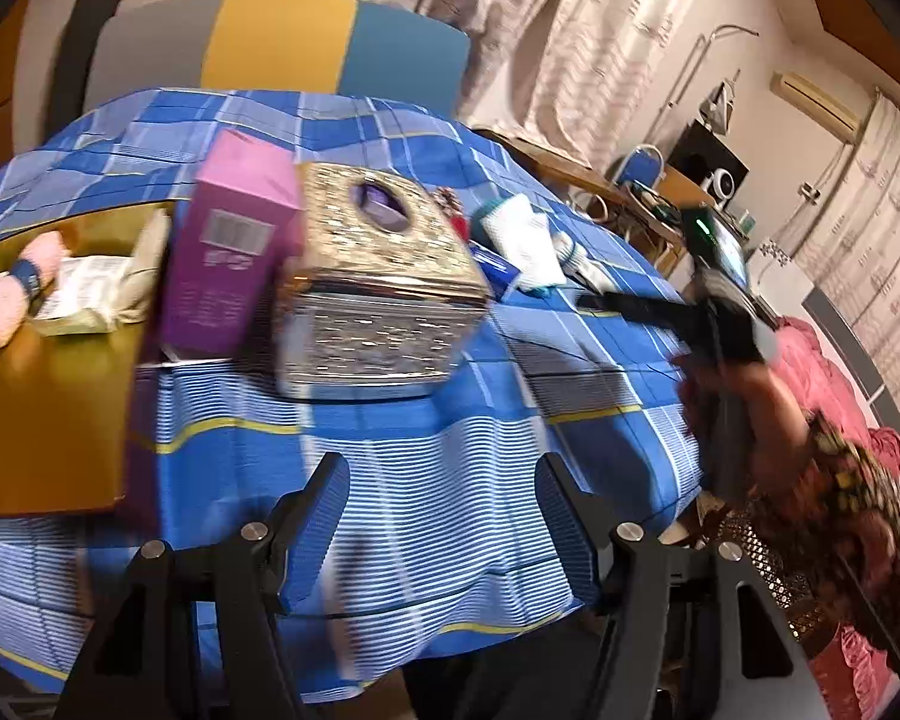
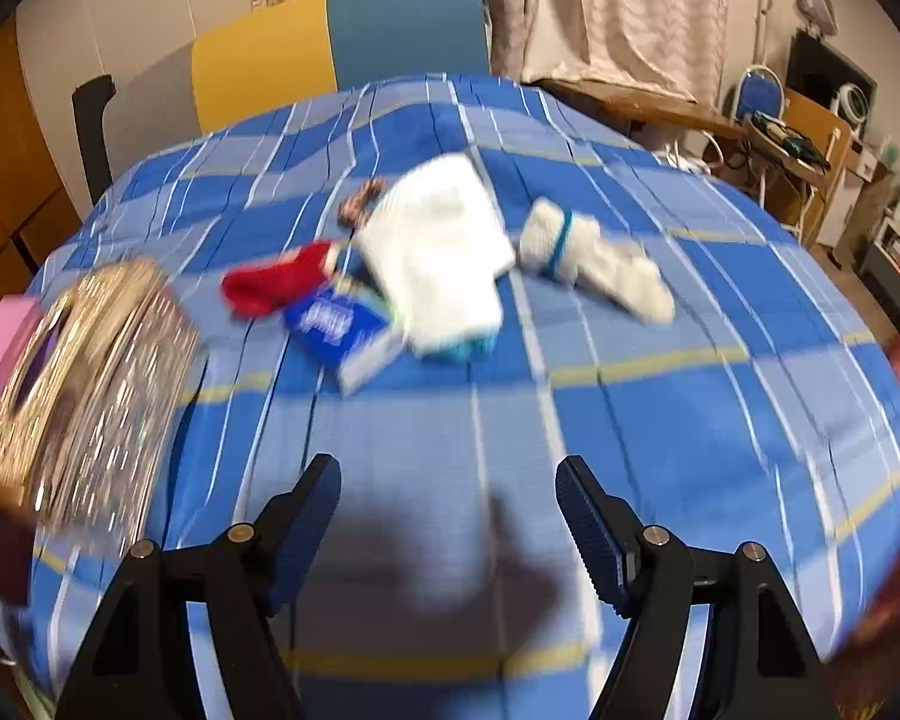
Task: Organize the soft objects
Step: 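Withdraw both tools from the tray toward the remaining table items, then grasp the white waffle towel with the right gripper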
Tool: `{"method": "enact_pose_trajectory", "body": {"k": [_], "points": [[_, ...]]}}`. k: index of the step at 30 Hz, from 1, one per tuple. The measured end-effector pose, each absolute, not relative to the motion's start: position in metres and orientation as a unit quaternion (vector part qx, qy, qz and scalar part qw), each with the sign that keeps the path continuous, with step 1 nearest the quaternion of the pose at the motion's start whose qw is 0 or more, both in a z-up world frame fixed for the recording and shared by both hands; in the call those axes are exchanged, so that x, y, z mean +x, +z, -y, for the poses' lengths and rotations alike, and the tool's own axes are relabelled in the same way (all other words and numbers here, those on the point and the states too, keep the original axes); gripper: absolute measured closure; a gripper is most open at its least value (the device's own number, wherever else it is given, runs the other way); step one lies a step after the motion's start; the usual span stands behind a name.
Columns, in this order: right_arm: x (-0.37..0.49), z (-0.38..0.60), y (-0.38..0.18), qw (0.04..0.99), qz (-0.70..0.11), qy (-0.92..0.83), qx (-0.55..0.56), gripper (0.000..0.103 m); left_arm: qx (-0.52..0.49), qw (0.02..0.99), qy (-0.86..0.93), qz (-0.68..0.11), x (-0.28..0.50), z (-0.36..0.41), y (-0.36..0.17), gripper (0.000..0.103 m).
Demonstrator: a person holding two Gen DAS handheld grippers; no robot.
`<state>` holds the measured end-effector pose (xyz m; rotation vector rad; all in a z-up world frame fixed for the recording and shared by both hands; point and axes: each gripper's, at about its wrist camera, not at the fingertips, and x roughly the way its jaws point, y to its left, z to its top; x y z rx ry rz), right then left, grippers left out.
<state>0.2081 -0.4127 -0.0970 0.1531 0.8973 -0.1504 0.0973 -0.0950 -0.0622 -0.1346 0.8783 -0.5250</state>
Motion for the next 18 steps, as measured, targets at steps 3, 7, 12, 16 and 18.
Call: {"method": "enact_pose_trajectory", "body": {"k": [3, 7, 12, 16, 18], "points": [[0.243, 0.424, -0.094, 0.898, -0.427, -0.079, 0.066, 0.023, -0.058, 0.867, -0.254, -0.425, 0.101, 0.108, -0.064, 0.038], [0.286, 0.434, -0.098, 0.896, -0.432, -0.079, 0.064, 0.021, -0.055, 0.86, -0.259, -0.435, 0.105, 0.119, -0.067, 0.038], [0.324, 0.44, -0.109, 0.889, -0.446, -0.077, 0.068, 0.02, -0.048, 0.855, -0.264, -0.443, 0.112, 0.129, -0.07, 0.038], [0.348, 0.438, -0.121, 0.883, -0.46, -0.056, 0.071, 0.021, -0.047, 0.854, -0.264, -0.446, 0.115, 0.131, -0.069, 0.038], [0.354, 0.437, -0.125, 0.883, -0.46, -0.05, 0.072, 0.04, -0.048, 0.854, -0.265, -0.446, 0.117, 0.131, -0.068, 0.038]]}}
